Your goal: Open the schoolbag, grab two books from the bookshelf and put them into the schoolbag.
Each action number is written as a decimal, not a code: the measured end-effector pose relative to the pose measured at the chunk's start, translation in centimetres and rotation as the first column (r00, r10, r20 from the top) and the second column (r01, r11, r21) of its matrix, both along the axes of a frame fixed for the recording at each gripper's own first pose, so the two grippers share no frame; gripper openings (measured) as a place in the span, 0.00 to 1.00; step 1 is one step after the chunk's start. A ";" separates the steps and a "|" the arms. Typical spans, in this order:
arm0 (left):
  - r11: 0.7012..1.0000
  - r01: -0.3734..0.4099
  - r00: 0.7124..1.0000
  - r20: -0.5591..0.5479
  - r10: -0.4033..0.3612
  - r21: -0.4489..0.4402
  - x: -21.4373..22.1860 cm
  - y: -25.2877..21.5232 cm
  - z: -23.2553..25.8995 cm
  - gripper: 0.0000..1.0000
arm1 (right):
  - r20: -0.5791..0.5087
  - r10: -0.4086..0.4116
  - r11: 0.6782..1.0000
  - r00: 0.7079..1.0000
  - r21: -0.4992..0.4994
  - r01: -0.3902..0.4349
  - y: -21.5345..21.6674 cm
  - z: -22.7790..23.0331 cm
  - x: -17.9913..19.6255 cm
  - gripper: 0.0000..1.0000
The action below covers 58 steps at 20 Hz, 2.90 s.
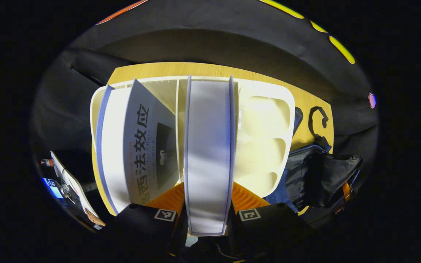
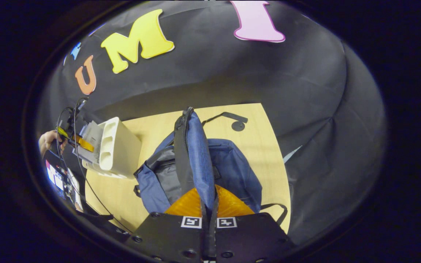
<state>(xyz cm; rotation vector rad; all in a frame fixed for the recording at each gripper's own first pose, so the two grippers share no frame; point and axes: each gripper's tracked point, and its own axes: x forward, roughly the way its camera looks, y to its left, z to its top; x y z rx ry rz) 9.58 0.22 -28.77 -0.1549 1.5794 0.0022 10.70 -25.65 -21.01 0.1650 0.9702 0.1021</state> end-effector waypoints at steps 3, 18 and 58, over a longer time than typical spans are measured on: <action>1.000 0.014 1.000 0.008 -0.014 0.026 -0.3 0.9 1.2 0.45 | 0.001 -0.004 1.000 1.000 -0.008 0.004 0.4 0.1 -0.1 0.00; 0.976 0.101 0.938 0.345 -0.029 -0.192 -8.0 1.8 18.5 0.43 | 0.022 -0.061 0.996 0.998 -0.067 0.063 2.7 0.8 -2.3 0.00; 0.522 -0.072 0.936 0.124 0.330 -0.850 -10.8 -40.7 -4.8 0.43 | 0.091 -0.019 0.987 0.996 -0.156 0.033 1.3 2.2 -2.3 0.03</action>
